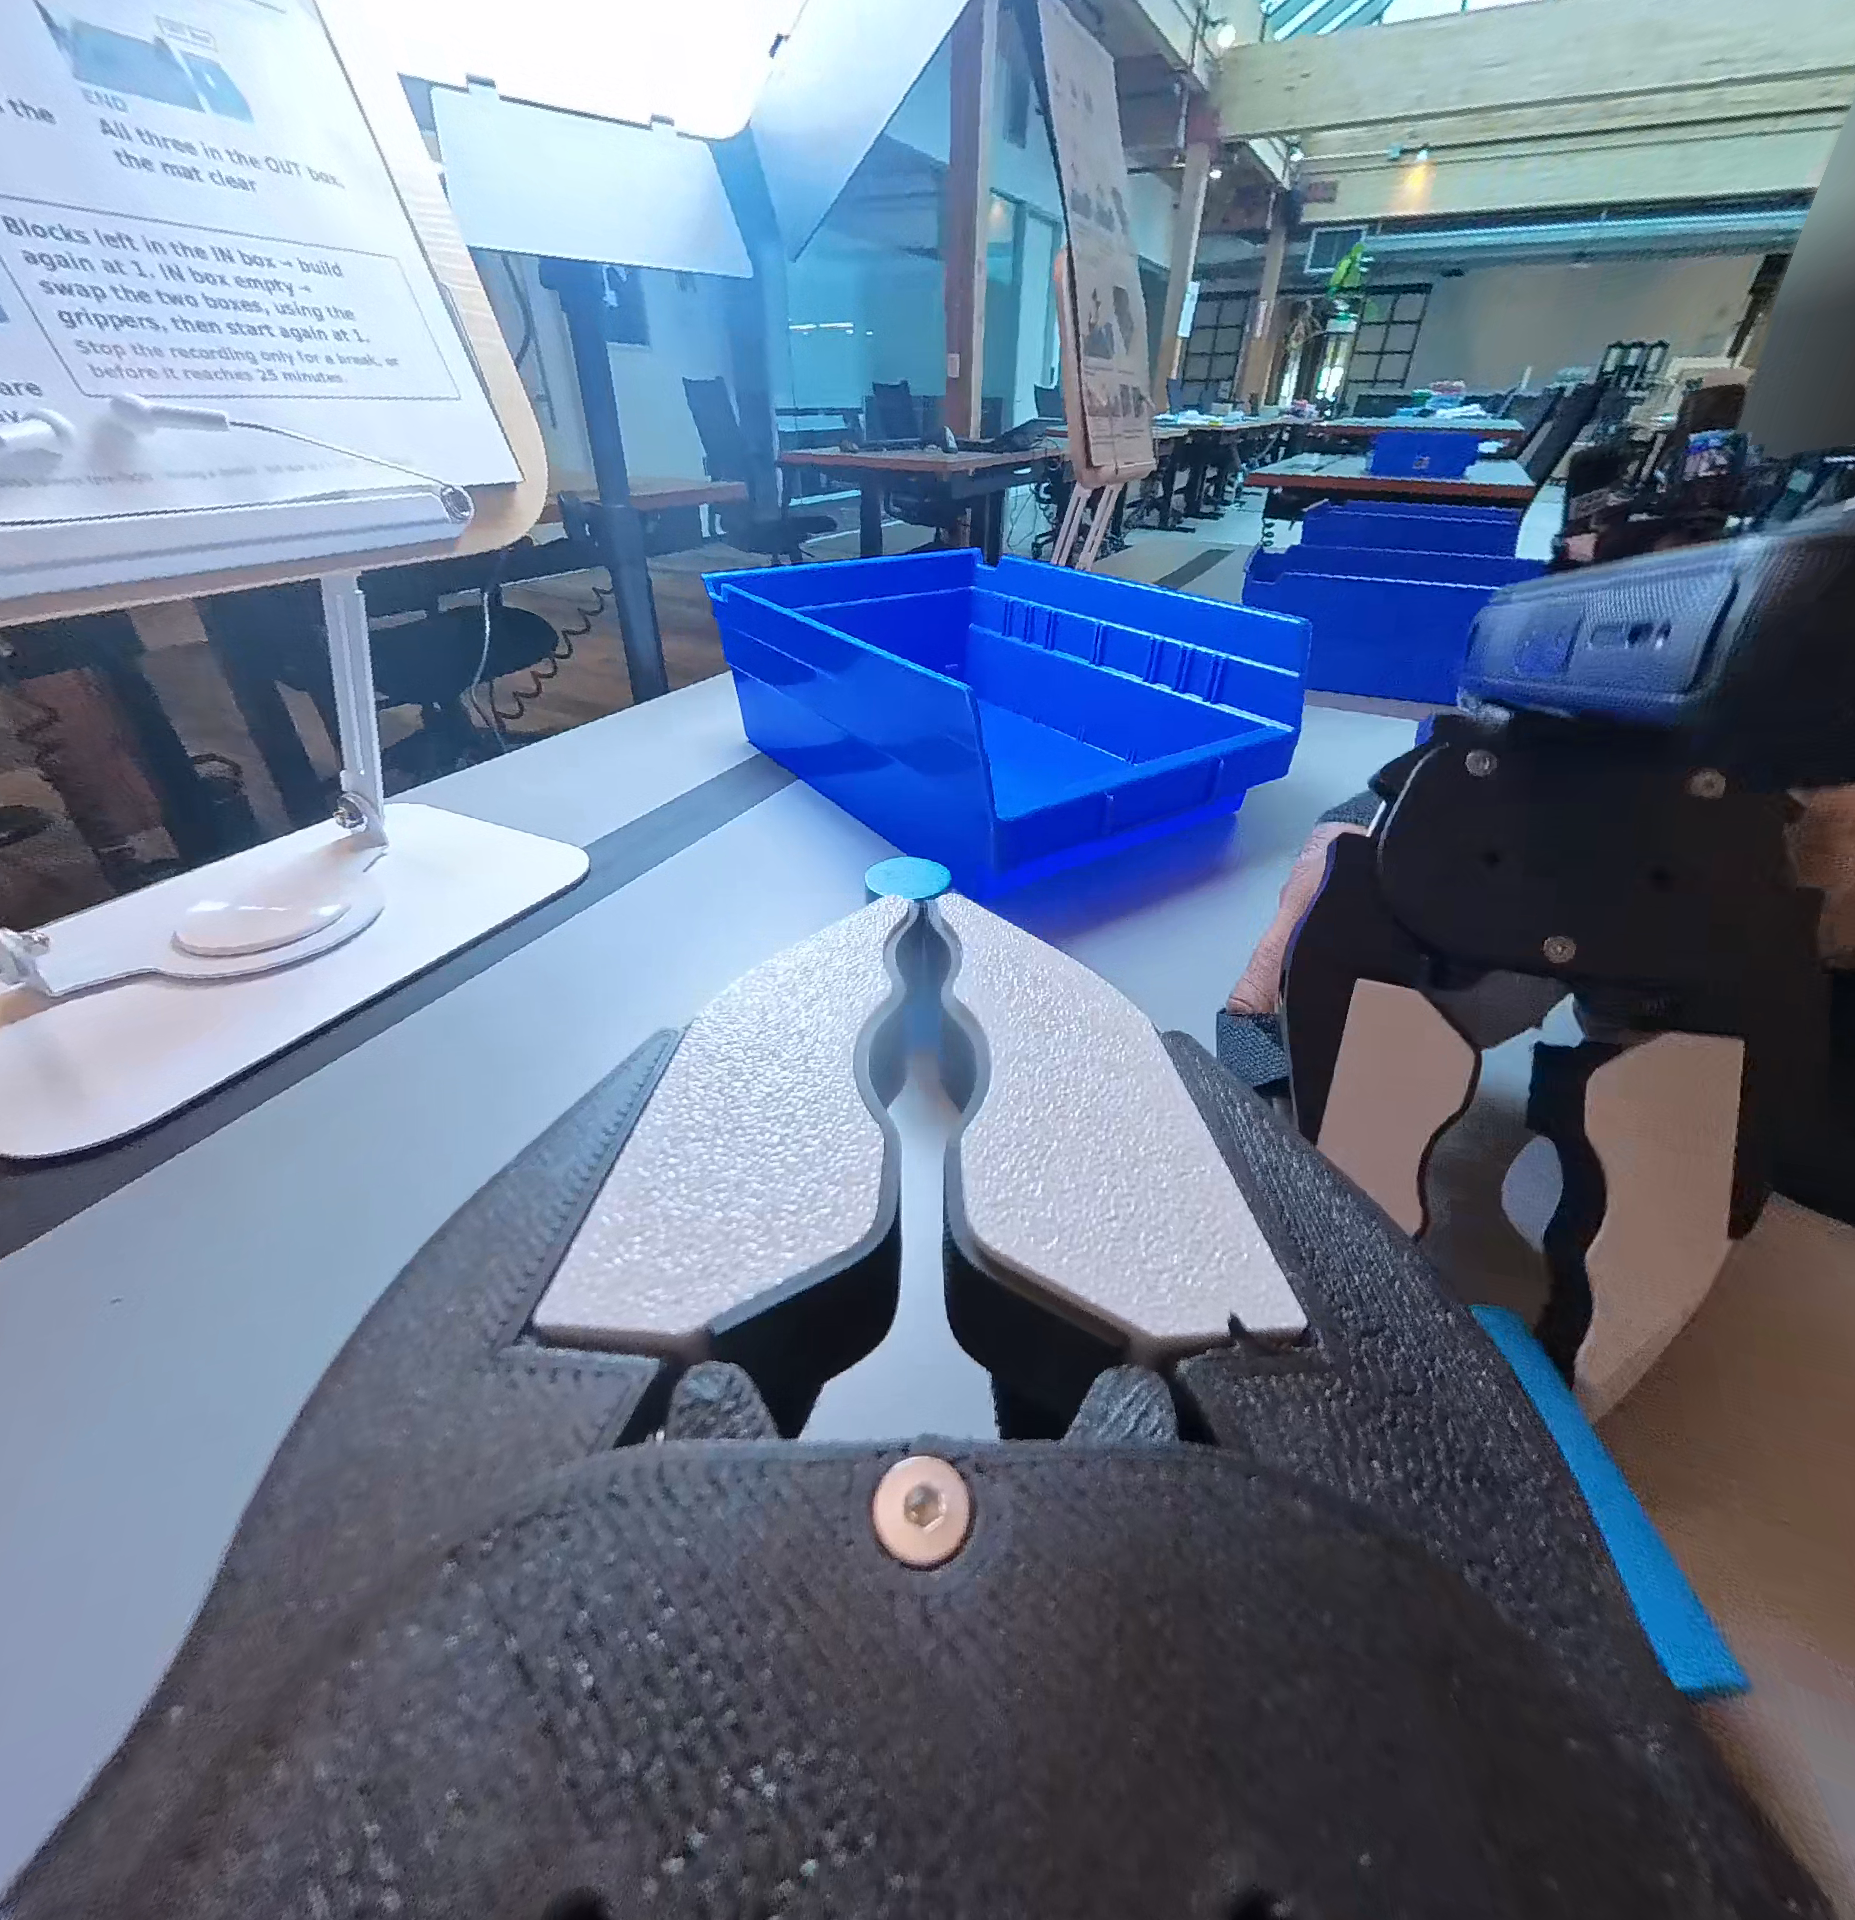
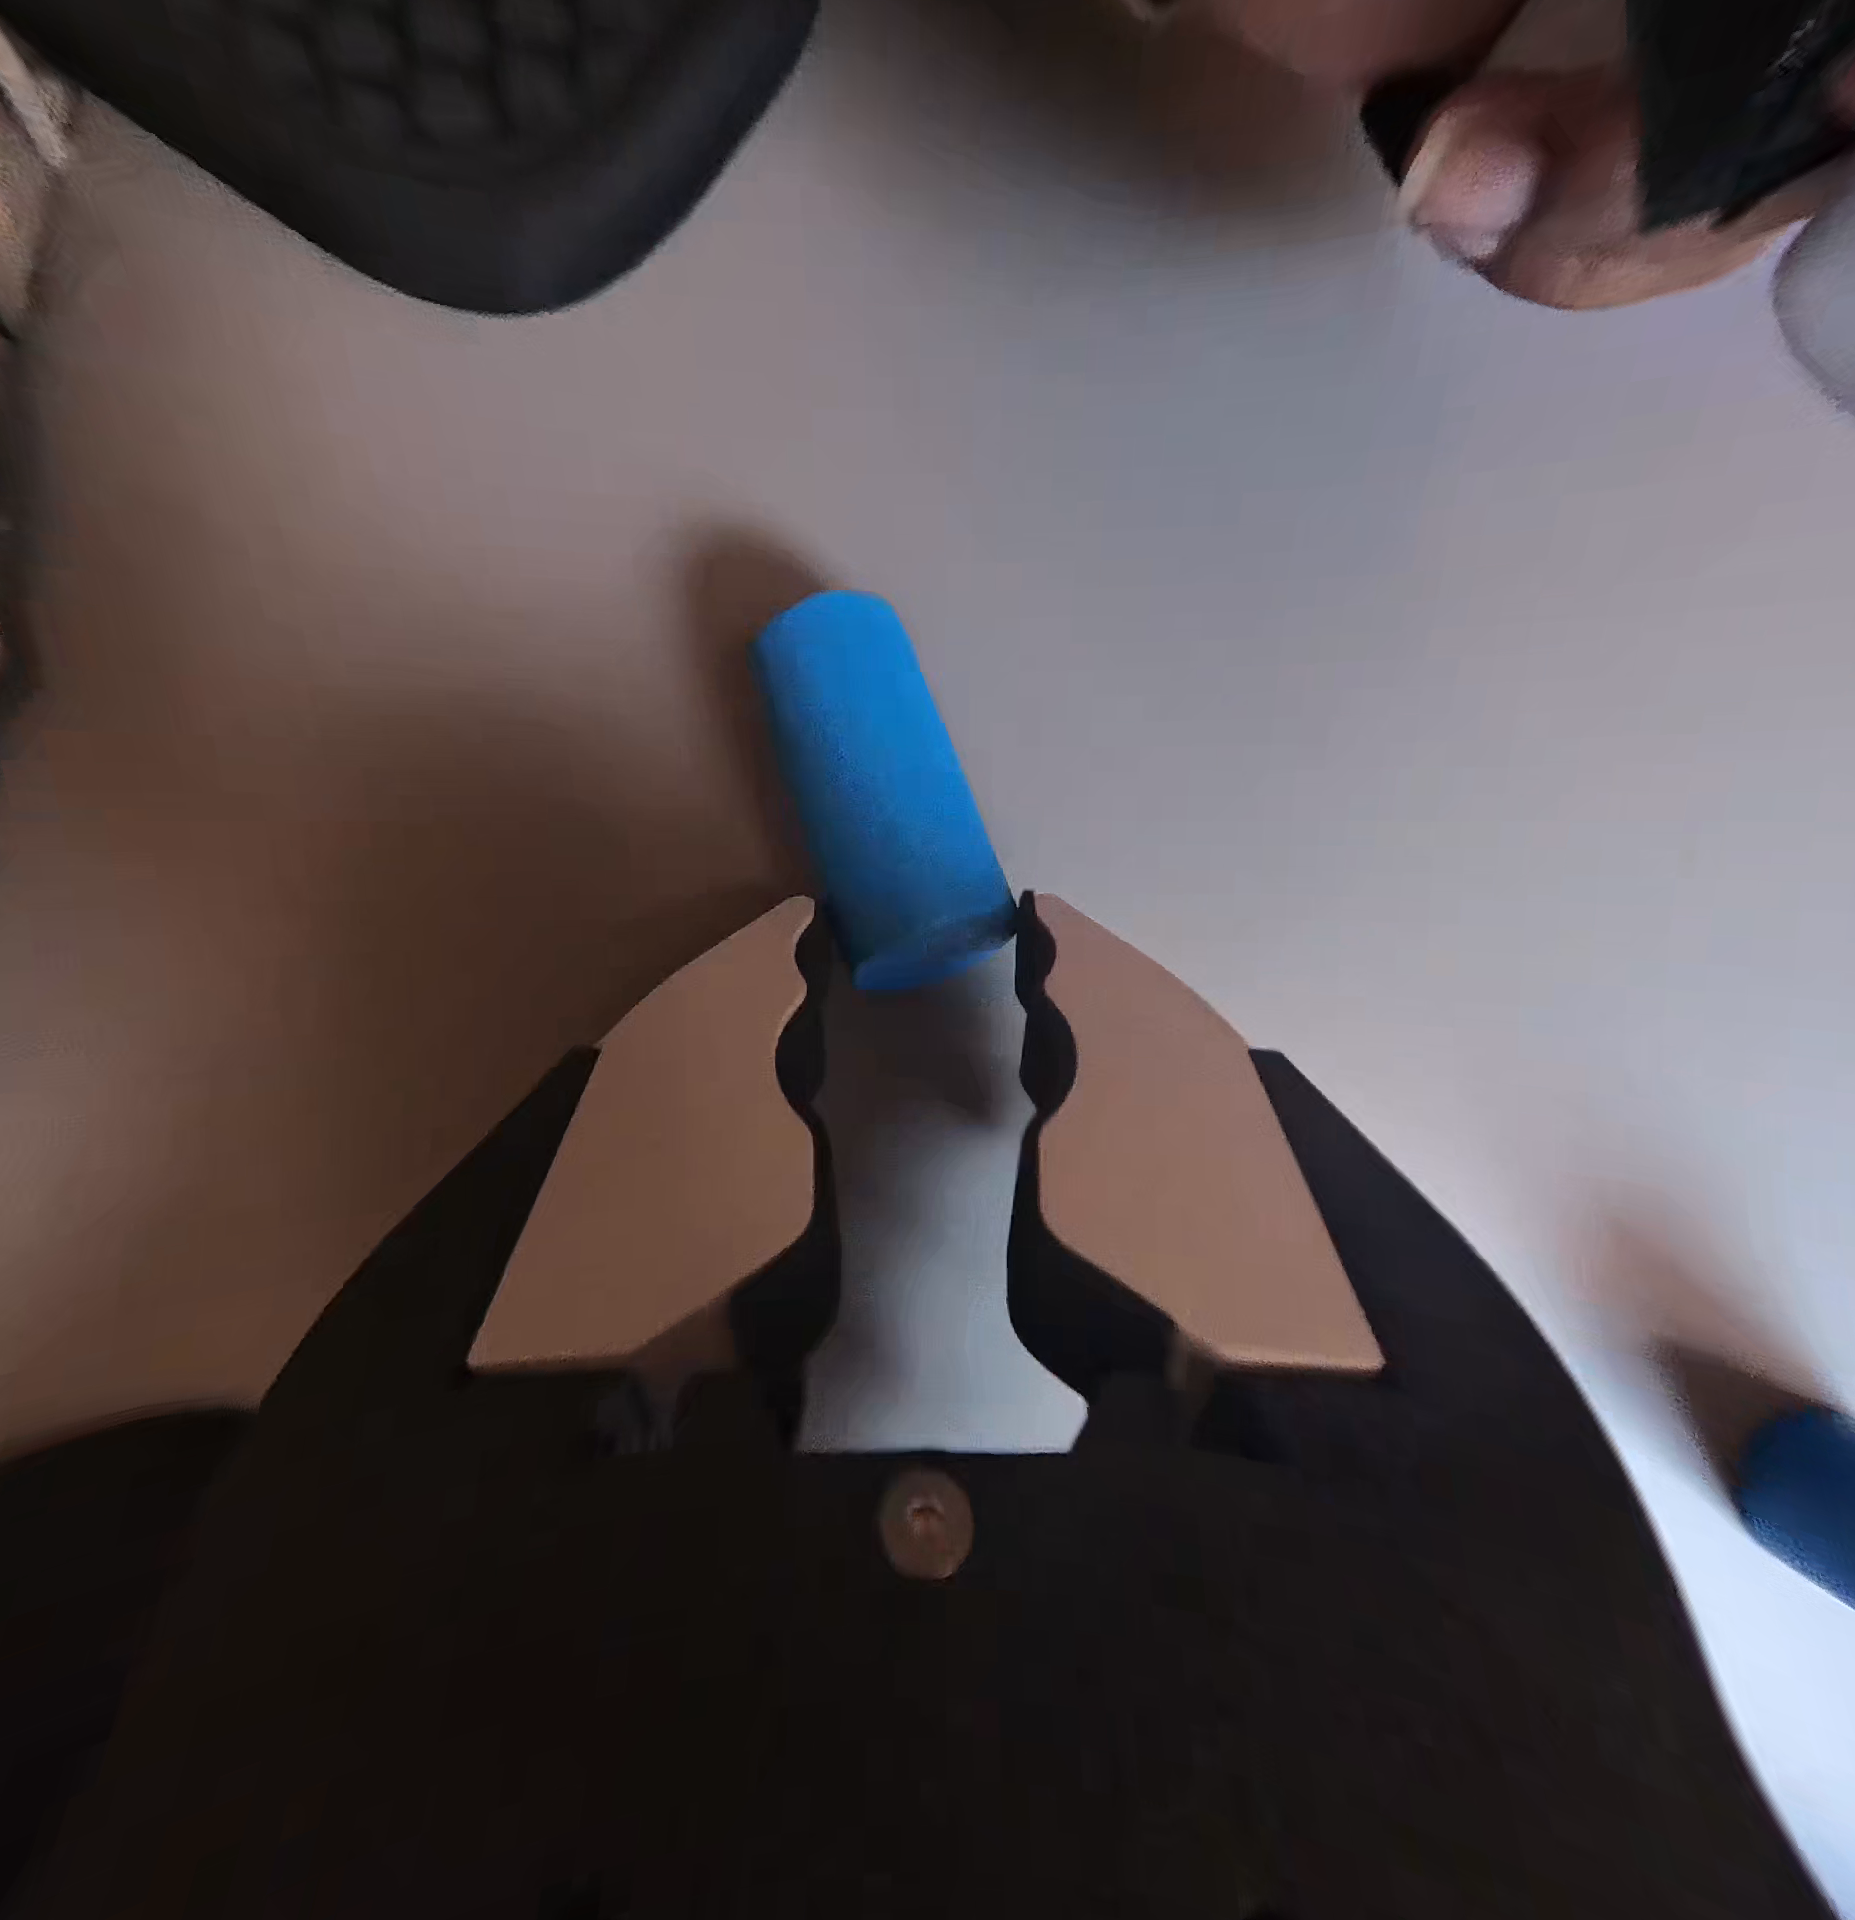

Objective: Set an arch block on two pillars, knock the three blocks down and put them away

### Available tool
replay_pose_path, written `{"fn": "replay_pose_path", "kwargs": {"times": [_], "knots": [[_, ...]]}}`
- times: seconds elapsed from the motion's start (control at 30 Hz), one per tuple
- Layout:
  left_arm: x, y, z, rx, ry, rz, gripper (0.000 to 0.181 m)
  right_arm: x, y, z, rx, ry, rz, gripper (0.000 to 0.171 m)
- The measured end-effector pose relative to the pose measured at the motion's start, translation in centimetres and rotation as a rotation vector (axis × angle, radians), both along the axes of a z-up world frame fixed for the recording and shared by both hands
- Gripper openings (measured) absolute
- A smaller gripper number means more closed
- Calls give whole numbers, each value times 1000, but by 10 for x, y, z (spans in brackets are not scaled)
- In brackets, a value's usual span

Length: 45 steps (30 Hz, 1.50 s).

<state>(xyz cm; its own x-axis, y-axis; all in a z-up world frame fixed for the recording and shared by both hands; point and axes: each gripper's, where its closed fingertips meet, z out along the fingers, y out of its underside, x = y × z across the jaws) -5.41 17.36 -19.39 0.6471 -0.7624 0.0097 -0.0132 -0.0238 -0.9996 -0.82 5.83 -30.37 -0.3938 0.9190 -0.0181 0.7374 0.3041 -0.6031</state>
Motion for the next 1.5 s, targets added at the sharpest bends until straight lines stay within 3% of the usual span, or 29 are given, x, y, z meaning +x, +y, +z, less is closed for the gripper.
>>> {"fn": "replay_pose_path", "kwargs": {"times": [0.13,0.3,0.47,0.6,0.97,1.03,1.17,1.27,1.5], "knots": [[18,-19,1,-40,27,-165,6,-4,18,37,63,147,-63,34],[43,-54,-20,-228,99,-439,45,3,46,41,244,127,-134,34],[51,-80,-73,-290,417,-547,57,1,48,38,245,112,-157,34],[51,-70,-108,-174,664,-444,37,0,45,42,181,125,-170,33],[51,-46,-89,-180,488,-314,34,-10,64,52,134,224,-289,35],[40,-27,-83,-199,458,-201,34,-6,82,72,116,295,-379,38],[2,11,-76,-236,402,33,34,23,156,101,144,400,-756,50],[-20,30,-78,-242,415,151,34,36,184,85,138,367,-906,58],[-36,43,-94,-296,438,231,34,27,200,43,242,280,-1001,51]]}}
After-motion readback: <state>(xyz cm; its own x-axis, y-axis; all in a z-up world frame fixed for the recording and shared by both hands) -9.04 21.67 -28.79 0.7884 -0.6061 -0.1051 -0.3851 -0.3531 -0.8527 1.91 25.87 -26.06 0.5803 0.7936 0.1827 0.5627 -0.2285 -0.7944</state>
